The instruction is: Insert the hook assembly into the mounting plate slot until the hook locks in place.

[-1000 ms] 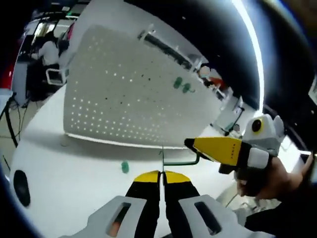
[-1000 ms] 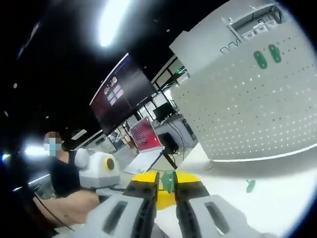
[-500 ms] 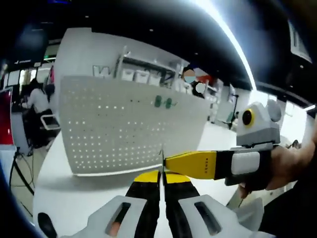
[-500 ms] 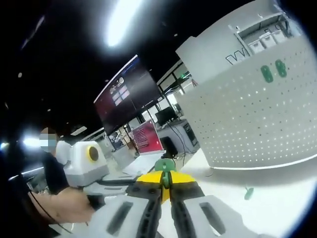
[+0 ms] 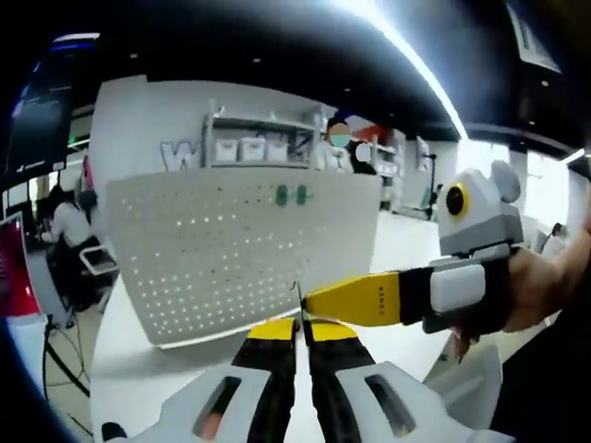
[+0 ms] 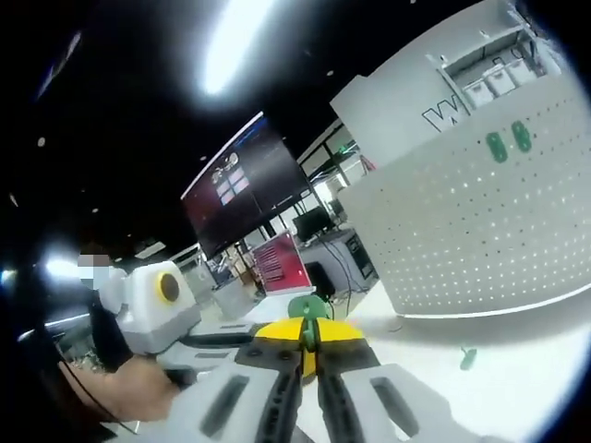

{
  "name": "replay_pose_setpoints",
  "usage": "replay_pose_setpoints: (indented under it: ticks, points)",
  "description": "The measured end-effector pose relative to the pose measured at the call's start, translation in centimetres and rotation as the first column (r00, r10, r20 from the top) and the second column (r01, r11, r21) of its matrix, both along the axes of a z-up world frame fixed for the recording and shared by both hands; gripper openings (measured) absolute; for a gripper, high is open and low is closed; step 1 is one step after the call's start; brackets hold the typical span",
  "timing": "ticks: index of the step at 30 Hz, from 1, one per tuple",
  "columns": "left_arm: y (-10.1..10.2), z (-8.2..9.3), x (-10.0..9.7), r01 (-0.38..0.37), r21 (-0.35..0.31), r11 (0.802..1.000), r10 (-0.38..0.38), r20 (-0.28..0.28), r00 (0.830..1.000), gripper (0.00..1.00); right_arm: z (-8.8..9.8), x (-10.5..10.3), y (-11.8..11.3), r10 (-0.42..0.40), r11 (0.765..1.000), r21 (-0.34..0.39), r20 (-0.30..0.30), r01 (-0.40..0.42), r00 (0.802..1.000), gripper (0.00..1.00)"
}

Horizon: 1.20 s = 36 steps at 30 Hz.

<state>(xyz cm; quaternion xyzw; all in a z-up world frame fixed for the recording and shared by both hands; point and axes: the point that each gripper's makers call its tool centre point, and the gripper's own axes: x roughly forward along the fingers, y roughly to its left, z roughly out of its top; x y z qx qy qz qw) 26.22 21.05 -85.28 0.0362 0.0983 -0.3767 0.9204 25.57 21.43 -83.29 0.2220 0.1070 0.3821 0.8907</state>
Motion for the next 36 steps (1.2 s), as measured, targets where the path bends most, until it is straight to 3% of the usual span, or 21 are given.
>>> replay_pose_setpoints:
  ticks: [3, 6, 9, 11, 13, 15, 22, 29, 33, 36]
  points:
    - [-0.4, -0.2, -0.4, 0.013, -0.017, 1.000, -0.014, -0.039, 0.999, 0.12, 0.3, -0.1, -0.5, -0.016, 0.997, -0.069, 0.070, 0.021, 0.997, 0.00]
    - [-0.7, -0.6, -0.4, 0.020, -0.014, 1.000, -0.021, -0.062, 0.998, 0.30, 0.3, -0.4, -1.0, -0.022, 0.994, -0.103, 0.091, 0.031, 0.996, 0.00]
    - [-1.2, -0.6, -0.8, 0.047, -0.019, 0.999, -0.048, -0.056, 0.997, 0.42, 0.3, -0.3, -1.8, -0.030, 0.991, -0.129, 0.108, 0.044, 0.994, 0.00]
    - [-1.4, -0.4, -1.1, 0.051, -0.022, 0.998, -0.052, -0.051, 0.997, 0.56, 0.4, -0.3, -2.2, -0.032, 0.987, -0.153, 0.126, 0.052, 0.991, 0.00]
    - [-1.5, -0.3, -1.5, 0.061, -0.029, 0.998, -0.063, -0.055, 0.996, 0.64, 0.3, -0.3, -2.7, -0.018, 0.971, -0.233, 0.173, 0.059, 0.985, 0.00]
    - [-1.6, -0.3, -2.0, 0.077, -0.030, 0.997, -0.078, -0.048, 0.996, 0.66, 0.2, -0.2, -2.8, 0.003, 0.950, -0.305, 0.219, 0.066, 0.976, 0.00]
    - [-1.3, -1.1, -2.3, 0.086, -0.069, 0.994, -0.092, -0.087, 0.992, 0.80, -0.1, 0.5, -3.3, 0.005, 0.946, -0.317, 0.236, 0.072, 0.972, 0.00]
    - [-1.5, -0.7, -2.4, 0.094, -0.078, 0.993, -0.102, -0.112, 0.988, 1.00, -0.2, 1.4, -3.7, -0.011, 0.939, -0.329, 0.269, 0.103, 0.963, 0.00]
    - [-1.2, -1.3, -2.2, 0.088, -0.074, 0.993, -0.096, -0.111, 0.989, 1.00, -0.4, 2.1, -3.8, -0.029, 0.936, -0.329, 0.275, 0.122, 0.961, 0.00]
    - [-0.8, -1.3, -1.9, 0.071, -0.087, 0.994, -0.079, -0.102, 0.992, 1.00, 0.7, 3.1, -4.7, -0.096, 0.932, -0.298, 0.343, 0.205, 0.934, 0.00]
